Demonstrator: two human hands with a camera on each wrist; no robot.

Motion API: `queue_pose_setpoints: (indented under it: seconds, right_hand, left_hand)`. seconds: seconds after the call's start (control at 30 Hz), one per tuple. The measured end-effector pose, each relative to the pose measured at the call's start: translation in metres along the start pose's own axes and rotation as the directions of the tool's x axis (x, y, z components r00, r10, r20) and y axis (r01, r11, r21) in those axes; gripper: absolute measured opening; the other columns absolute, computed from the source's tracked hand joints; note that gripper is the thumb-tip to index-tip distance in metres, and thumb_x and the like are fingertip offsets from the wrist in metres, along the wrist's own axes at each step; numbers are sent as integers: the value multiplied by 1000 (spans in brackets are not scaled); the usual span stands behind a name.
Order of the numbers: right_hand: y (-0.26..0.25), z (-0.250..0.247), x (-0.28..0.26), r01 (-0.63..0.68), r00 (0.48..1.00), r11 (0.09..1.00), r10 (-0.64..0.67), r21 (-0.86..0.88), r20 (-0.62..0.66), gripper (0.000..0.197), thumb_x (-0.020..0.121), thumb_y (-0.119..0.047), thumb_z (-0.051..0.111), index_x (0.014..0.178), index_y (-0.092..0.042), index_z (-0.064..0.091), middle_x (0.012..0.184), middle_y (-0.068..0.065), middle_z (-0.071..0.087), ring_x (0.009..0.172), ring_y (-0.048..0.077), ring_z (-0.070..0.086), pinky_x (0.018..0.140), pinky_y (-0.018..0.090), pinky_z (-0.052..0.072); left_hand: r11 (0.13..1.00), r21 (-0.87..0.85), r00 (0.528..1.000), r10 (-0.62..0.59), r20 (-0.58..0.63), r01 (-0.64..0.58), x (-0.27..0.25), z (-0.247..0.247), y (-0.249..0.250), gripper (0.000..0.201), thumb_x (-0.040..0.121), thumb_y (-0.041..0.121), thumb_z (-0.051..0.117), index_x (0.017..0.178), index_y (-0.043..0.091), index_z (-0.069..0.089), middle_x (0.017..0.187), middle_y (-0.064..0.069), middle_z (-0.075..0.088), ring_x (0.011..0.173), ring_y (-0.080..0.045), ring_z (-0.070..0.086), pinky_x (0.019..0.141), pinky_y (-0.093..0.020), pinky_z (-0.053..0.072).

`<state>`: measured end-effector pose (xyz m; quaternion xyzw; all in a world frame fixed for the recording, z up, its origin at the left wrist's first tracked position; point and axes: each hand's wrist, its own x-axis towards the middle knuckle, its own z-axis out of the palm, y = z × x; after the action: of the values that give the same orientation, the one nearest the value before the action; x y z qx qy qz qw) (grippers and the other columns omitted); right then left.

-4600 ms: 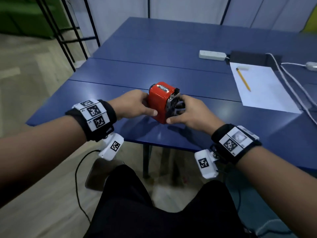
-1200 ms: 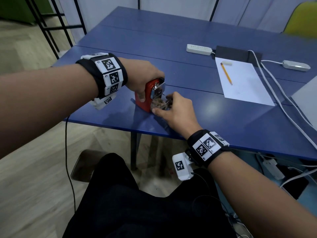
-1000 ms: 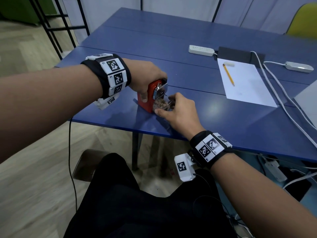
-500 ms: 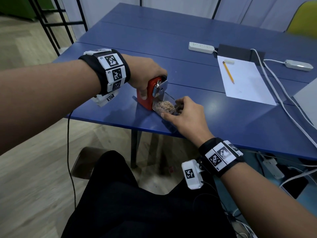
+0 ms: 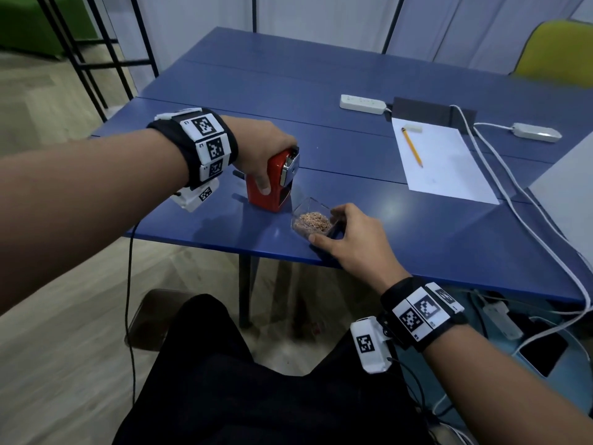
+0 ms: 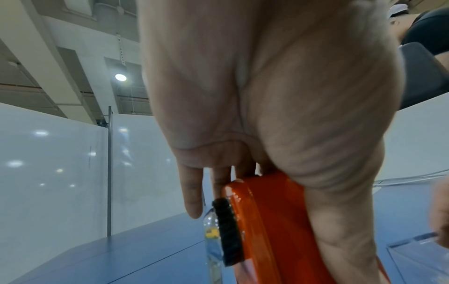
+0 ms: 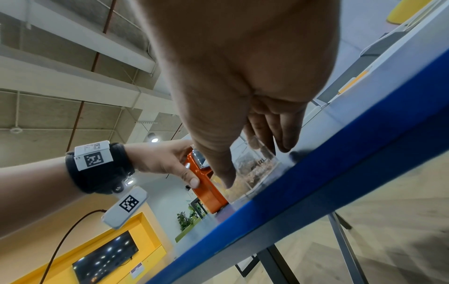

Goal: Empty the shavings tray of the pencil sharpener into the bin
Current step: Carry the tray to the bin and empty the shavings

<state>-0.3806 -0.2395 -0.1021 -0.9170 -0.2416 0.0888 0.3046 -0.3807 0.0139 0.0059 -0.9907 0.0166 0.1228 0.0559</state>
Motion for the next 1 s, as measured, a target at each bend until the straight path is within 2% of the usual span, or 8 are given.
queue_pose_setpoints:
  seconds: [0.13,0.27,0.43,0.5,0.57,0.67,0.87,1.0]
  right_hand:
    - [0,0,-1,-5,1000,1000,5,16,30,87,84,-55,88,153,-19,51,149,4,65,131,23,64,98,27,50]
    - [1,-1,-5,-2,999,998,-1,65,48,111,76,-57,93,165,-18,38,162,5,55,146,27,56,114,37,49]
    - [7,3,-4,11,1000,996,-11,88,-9,106,77,-55,93,162,-17,42,159,6,58,144,25,57,113,36,48]
    - [7,4,-2,22,1000,997,-21,73,-13,97,81,-52,91,160,-17,45,156,6,60,141,25,59,112,36,50]
    - [6,4,0,29,1000,998,-28,51,-11,85,87,-45,88,157,-17,48,153,6,62,138,26,61,112,39,51]
    - [6,2,1,21,1000,998,-21,64,-10,77,89,-41,87,153,-17,52,147,4,66,133,25,64,110,39,56]
    - [-1,-4,-10,50,998,997,-52,54,41,76,86,-43,89,150,-21,55,143,-1,68,121,17,67,94,24,53]
    - [-13,-8,-23,120,987,991,-125,55,99,75,87,-43,89,150,-21,56,141,-3,69,117,11,66,101,30,57]
  left_hand:
    - [999,1,999,-38,-29,38,-5,0,5,99,72,46,93,154,22,41,142,-7,61,124,-32,62,97,-46,56]
    - [997,27,978,-69,-197,76,-25,10,13,133,68,50,93,170,20,13,166,-13,32,149,-37,38,117,-53,42]
    - [988,-155,750,-88,-656,-19,-72,52,56,81,73,50,85,140,19,54,133,-8,51,116,-30,50,98,-43,43]
    - [960,-268,793,-99,-601,-83,-79,75,69,71,78,50,85,135,20,55,128,-2,55,112,-21,54,95,-37,50]
    - [922,-385,884,-144,-445,-43,-76,94,72,77,80,51,84,144,23,50,136,1,56,121,-18,56,101,-37,54]
    - [855,-518,941,-182,-287,8,-64,108,65,90,81,47,85,156,23,41,151,0,56,135,-20,56,109,-37,51]
    - [818,-574,968,-111,-224,-39,-56,118,62,109,77,48,89,165,21,30,163,-1,49,146,-22,51,114,-41,49]
    - [799,-597,968,-86,-237,-75,-66,118,60,106,77,45,89,164,20,34,160,0,53,141,-18,55,108,-27,47]
